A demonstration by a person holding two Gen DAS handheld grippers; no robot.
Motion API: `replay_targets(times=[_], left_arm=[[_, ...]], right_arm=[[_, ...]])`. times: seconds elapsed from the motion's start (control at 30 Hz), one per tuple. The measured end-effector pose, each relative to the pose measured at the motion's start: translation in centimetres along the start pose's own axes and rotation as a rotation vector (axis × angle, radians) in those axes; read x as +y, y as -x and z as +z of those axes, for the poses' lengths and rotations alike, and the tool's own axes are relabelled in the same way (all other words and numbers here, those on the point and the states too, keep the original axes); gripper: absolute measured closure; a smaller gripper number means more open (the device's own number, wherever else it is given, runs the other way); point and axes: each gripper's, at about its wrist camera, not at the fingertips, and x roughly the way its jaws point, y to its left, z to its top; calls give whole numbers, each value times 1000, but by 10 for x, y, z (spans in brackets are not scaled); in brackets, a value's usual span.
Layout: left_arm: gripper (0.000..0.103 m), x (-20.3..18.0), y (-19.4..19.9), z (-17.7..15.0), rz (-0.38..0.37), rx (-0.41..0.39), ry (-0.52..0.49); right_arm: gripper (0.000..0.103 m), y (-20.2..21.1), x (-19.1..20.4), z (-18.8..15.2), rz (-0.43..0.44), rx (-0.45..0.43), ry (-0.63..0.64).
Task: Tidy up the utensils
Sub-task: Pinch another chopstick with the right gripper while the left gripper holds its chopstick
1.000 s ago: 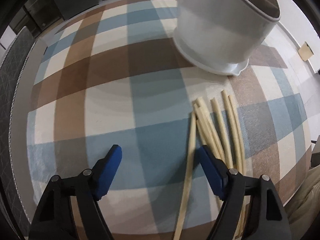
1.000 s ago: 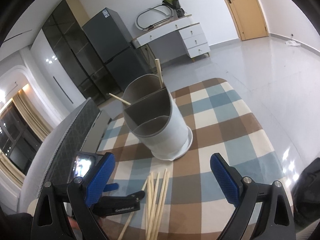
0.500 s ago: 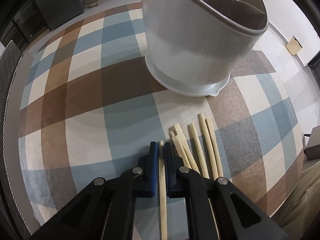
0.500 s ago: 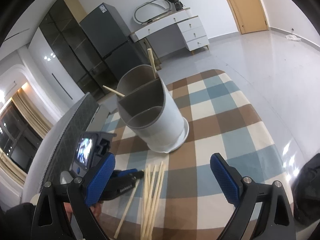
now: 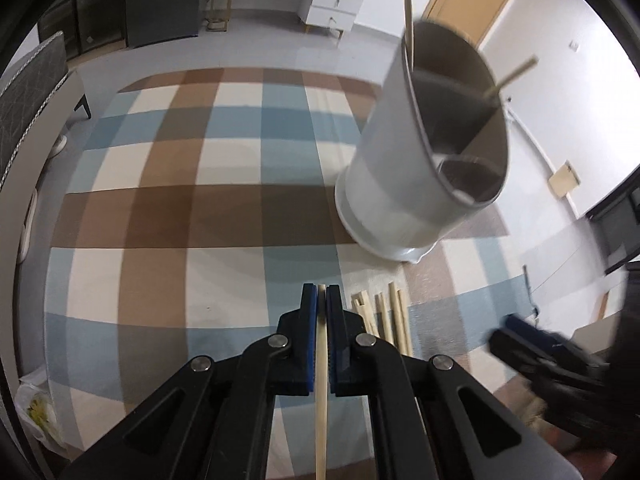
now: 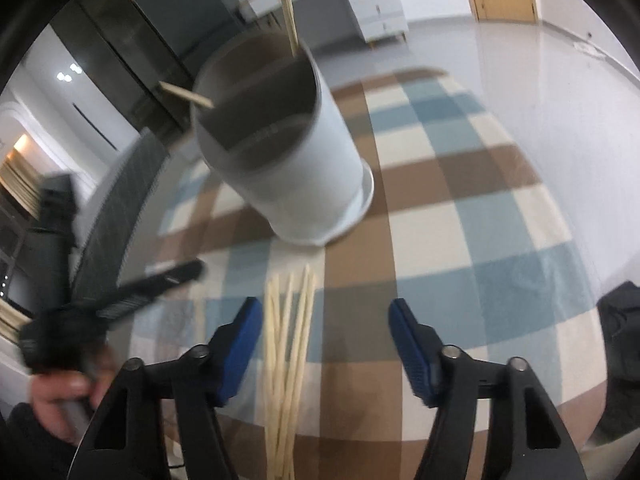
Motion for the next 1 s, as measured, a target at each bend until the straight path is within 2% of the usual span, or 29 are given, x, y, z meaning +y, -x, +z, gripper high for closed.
replay_targets(times=[0.07,0.13,0.2,0.4,0.57,0.63,0.77,0.9,0.97,1.0], left_arm=[[103,0,5,2,-20,-16,11],[103,3,13,3,-31,-38,15],[103,5,8,9,-35,-42,22],[103,22,13,14,-69,-67,67],[103,30,18,17,-92,-73,97],[103,31,19,19,-97,-78,101],[103,30,20,21,-104,-82,98],[103,30,21,22,-98,-80,96],[103,30,22,22,-94,-80,97],[103,29,23,22,-90,-80,96]], right_arm=[[47,-9,3,2,-21,26,13],[55,-22,9,5,-50,55,47],[58,-33,15,7,-76,81,79],[77,-74,32,9,-137,174,178],[80,-81,42,11,-210,172,239],[85,-84,47,8,-247,180,290],[86,-87,54,4,-271,180,346],[86,-92,57,7,-263,167,342],[90,-95,60,10,-255,160,340],[96,-94,60,10,-244,156,340]])
